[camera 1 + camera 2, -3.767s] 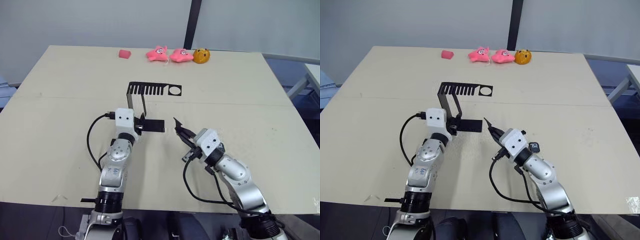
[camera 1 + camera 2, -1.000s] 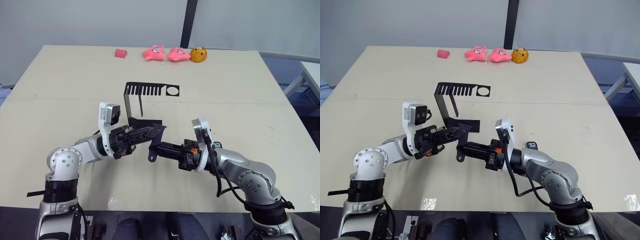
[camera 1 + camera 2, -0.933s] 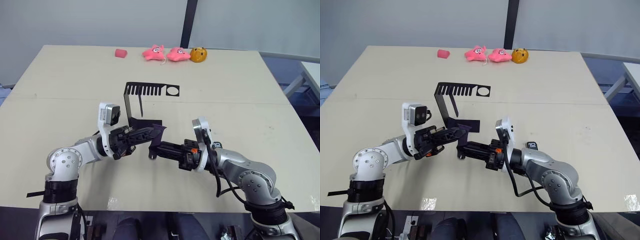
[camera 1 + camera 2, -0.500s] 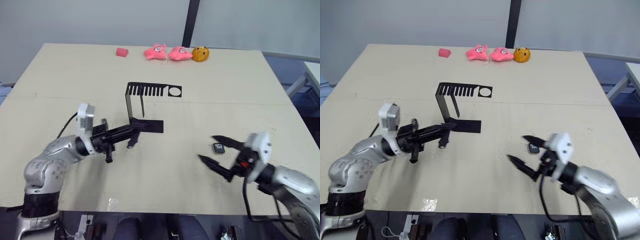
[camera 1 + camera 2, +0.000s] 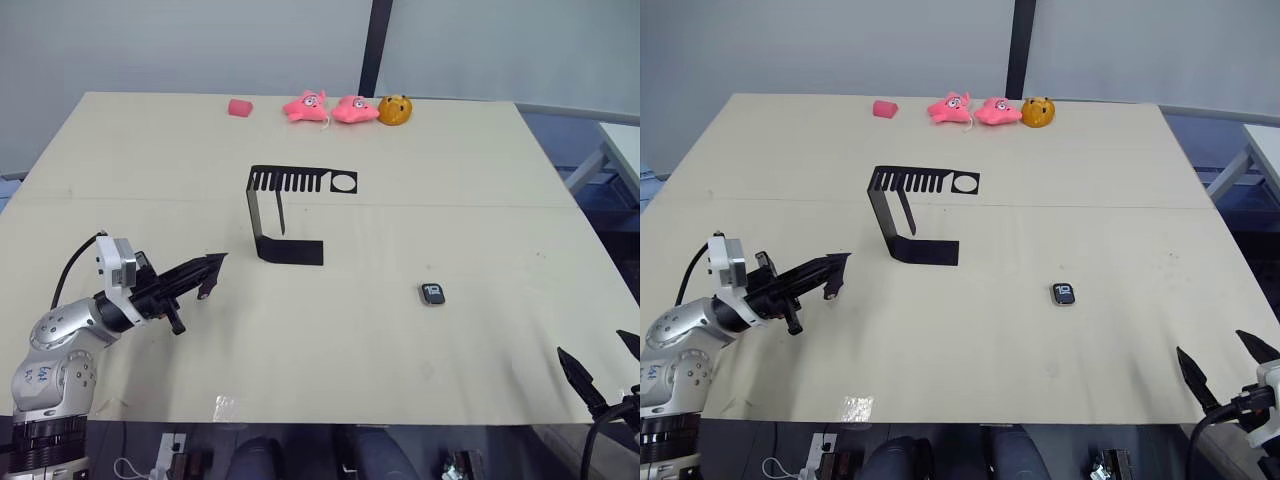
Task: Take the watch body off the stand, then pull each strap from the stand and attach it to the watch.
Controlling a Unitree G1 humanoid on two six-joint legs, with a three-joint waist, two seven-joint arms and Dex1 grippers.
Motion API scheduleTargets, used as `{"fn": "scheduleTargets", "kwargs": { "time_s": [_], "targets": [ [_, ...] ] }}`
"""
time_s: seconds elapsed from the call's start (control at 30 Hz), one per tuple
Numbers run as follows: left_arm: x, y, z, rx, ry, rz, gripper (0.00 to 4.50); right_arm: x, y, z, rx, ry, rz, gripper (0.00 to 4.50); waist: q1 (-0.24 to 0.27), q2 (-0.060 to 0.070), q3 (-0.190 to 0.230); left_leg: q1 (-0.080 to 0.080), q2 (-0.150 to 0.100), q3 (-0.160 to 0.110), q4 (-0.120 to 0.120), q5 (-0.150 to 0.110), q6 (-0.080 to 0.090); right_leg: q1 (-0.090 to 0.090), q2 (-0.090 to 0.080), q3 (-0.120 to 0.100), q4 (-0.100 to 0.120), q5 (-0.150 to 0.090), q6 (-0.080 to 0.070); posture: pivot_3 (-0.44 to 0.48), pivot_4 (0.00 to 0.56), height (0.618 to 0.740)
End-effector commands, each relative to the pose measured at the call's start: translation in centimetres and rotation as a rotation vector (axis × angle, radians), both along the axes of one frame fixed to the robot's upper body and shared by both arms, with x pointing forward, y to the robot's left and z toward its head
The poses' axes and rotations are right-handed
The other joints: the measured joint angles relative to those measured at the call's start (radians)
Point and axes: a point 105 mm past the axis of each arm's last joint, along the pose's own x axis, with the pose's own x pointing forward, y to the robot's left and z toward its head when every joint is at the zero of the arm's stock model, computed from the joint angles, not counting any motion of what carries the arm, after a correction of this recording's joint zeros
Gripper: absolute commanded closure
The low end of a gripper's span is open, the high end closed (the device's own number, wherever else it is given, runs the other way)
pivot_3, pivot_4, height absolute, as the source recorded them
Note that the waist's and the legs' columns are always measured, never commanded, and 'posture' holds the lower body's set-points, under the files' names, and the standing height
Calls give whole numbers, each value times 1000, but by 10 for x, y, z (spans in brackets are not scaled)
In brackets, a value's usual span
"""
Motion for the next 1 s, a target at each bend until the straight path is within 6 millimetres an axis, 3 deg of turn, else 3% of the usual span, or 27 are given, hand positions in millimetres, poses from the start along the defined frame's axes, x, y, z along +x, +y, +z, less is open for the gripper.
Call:
{"fn": "scheduleTargets", "kwargs": {
  "time_s": [0.03,0.2,0.47,0.8,1.0],
  "targets": [
    [-3,2,7,37,-58,-6,4500,-3,-12,9,-6,-55,-77,60,2,0,0,0,0,0,-1,0,0,0,0,0,0,0,0,0,150,740],
    [-3,-13,11,62,-95,-70,4500,23,12,20,53,-96,-38,60,0,1,0,0,0,1,-3,0,0,-1,0,0,-1,0,0,0,150,740],
    [-4,-59,25,115,-204,-262,4500,63,71,17,203,56,31,60,4,1,0,0,0,0,-3,2,-1,-2,0,0,0,0,0,0,150,740],
    [-14,-117,21,237,-248,-553,4500,92,110,-4,223,234,93,60,1,1,0,-1,0,1,-3,4,-2,-3,2,1,0,0,0,0,150,740],
    [-18,-134,21,282,-261,-644,4500,107,130,-16,220,262,126,60,1,1,0,-1,0,2,-1,4,-1,-3,2,2,2,0,0,0,150,740]
  ]
}}
